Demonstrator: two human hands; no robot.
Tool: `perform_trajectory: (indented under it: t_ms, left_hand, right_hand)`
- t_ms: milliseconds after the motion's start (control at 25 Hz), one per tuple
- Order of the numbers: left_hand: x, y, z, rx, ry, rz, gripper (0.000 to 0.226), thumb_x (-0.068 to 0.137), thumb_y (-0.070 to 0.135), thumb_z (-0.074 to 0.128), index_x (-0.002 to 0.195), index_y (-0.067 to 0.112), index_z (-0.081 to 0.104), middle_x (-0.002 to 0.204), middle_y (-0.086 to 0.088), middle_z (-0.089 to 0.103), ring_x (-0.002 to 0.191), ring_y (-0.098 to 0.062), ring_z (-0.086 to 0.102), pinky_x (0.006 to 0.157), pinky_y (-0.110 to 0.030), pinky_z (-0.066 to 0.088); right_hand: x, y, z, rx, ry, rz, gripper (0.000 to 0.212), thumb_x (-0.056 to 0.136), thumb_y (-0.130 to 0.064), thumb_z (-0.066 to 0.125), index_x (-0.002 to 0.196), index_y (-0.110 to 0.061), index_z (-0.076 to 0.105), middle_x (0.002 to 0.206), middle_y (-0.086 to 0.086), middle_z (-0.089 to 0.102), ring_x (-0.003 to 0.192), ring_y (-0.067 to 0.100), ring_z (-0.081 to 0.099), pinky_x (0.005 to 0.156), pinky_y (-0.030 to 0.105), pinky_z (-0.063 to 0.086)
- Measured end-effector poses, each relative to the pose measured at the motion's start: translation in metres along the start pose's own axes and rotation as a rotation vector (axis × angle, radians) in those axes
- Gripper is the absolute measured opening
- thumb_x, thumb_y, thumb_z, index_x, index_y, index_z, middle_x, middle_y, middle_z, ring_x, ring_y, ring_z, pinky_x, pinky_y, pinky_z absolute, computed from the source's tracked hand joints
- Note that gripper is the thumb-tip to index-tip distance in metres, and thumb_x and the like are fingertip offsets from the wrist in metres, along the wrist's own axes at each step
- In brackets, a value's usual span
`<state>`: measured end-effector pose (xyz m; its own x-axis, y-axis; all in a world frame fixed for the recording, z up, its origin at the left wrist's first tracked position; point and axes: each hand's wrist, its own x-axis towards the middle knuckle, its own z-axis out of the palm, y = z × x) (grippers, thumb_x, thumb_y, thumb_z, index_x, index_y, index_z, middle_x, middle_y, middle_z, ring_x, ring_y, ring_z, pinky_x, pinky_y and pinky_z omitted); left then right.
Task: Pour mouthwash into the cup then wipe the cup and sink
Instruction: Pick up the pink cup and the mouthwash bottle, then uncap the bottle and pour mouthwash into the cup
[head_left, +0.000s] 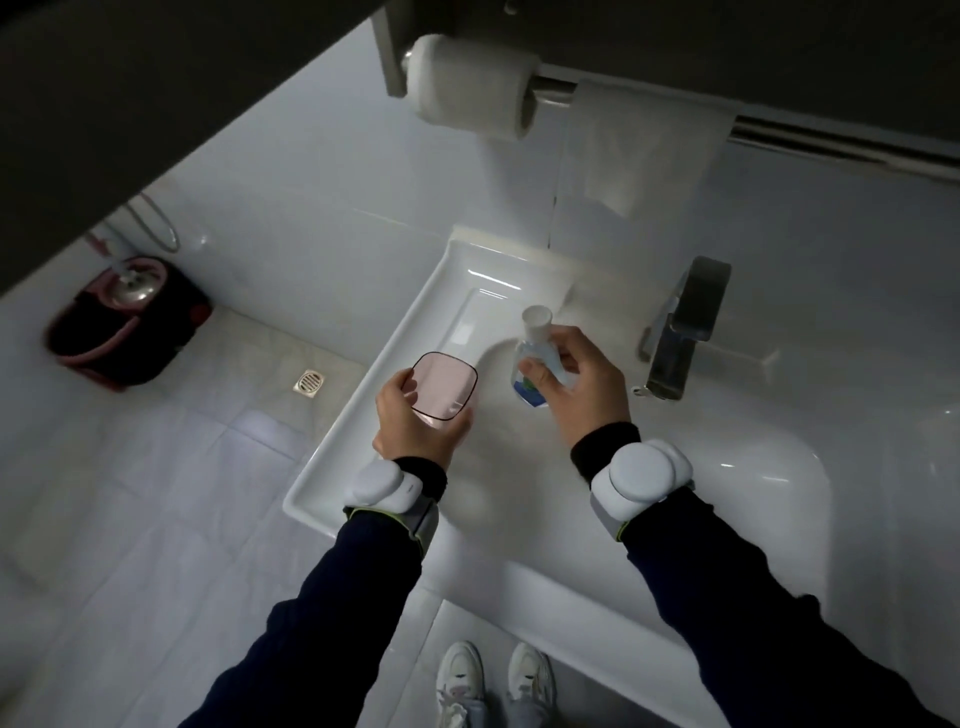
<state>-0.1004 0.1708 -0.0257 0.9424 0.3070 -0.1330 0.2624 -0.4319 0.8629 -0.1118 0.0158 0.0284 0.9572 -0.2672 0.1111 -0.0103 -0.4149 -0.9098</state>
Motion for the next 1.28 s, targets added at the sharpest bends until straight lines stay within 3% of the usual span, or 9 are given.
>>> perform_trajectory:
  t_ms: [80, 280, 440, 640, 960, 1160, 1280]
  left_hand:
    - [-0.005, -0.011, -0.009, 0.001, 0.048, -0.042, 0.084, 0.045, 0.043, 0.07, 0.121, 0.02, 0.043, 0.119, 0.001, 0.056, 0.107, -0.017, 0.057, 0.095, -0.041, 0.043]
    - [-0.014, -0.028, -0.025, -0.024, 0.093, -0.095, 0.089, 0.04, 0.053, 0.063, 0.121, 0.022, 0.043, 0.118, 0.004, 0.056, 0.107, -0.014, 0.056, 0.098, -0.043, 0.042]
    - [-0.018, -0.035, -0.034, 0.008, 0.092, -0.105, 0.083, 0.047, 0.044, 0.07, 0.122, 0.023, 0.042, 0.12, 0.005, 0.055, 0.108, -0.012, 0.055, 0.1, -0.041, 0.039]
    - [-0.019, -0.044, -0.044, 0.022, 0.105, -0.107, 0.083, 0.049, 0.041, 0.068, 0.125, 0.023, 0.039, 0.124, 0.005, 0.054, 0.112, -0.012, 0.053, 0.101, -0.04, 0.037]
    - [-0.016, -0.048, -0.044, 0.061, 0.058, -0.084, 0.084, 0.057, 0.036, 0.077, 0.129, 0.023, 0.034, 0.128, 0.004, 0.05, 0.12, -0.014, 0.048, 0.103, -0.042, 0.031]
    - [-0.013, -0.035, -0.05, 0.125, 0.071, -0.076, 0.103, 0.05, 0.055, 0.067, 0.138, 0.018, 0.026, 0.14, -0.004, 0.036, 0.133, -0.02, 0.032, 0.109, -0.045, 0.025]
    - [0.001, -0.002, -0.061, 0.114, 0.148, 0.079, 0.083, 0.063, 0.061, 0.055, 0.13, 0.014, 0.041, 0.132, -0.012, 0.045, 0.126, -0.027, 0.038, 0.107, -0.042, 0.029]
  right_hand:
    - [0.002, -0.005, 0.011, 0.023, -0.041, -0.012, 0.022, 0.076, -0.015, 0.069, 0.096, -0.018, 0.06, 0.088, -0.001, 0.061, 0.082, 0.018, 0.057, 0.077, 0.022, 0.043]
    - [0.003, -0.012, 0.031, 0.006, -0.133, -0.038, 0.024, 0.077, -0.018, 0.069, 0.099, -0.015, 0.06, 0.089, -0.002, 0.06, 0.083, 0.016, 0.054, 0.08, 0.024, 0.041]
    - [0.002, -0.014, 0.037, -0.001, -0.158, -0.046, 0.024, 0.077, -0.019, 0.068, 0.1, -0.015, 0.059, 0.09, -0.003, 0.059, 0.085, 0.016, 0.054, 0.081, 0.024, 0.041]
    - [-0.003, -0.017, 0.047, 0.004, -0.203, -0.037, 0.025, 0.077, -0.02, 0.068, 0.1, -0.018, 0.059, 0.091, -0.005, 0.059, 0.084, 0.013, 0.053, 0.071, 0.007, 0.038]
    - [-0.008, -0.017, 0.046, -0.004, -0.204, -0.01, 0.026, 0.076, -0.019, 0.069, 0.101, -0.015, 0.06, 0.091, -0.004, 0.059, 0.085, 0.014, 0.054, 0.076, 0.015, 0.037]
    - [-0.007, -0.015, 0.042, -0.006, -0.219, 0.012, 0.027, 0.076, -0.02, 0.07, 0.101, -0.017, 0.061, 0.096, 0.004, 0.065, 0.089, 0.02, 0.059, 0.083, 0.026, 0.044]
    - [-0.003, -0.016, 0.04, 0.004, -0.263, 0.04, 0.028, 0.075, -0.021, 0.07, 0.102, -0.019, 0.062, 0.099, 0.007, 0.067, 0.088, 0.02, 0.059, 0.082, 0.026, 0.045]
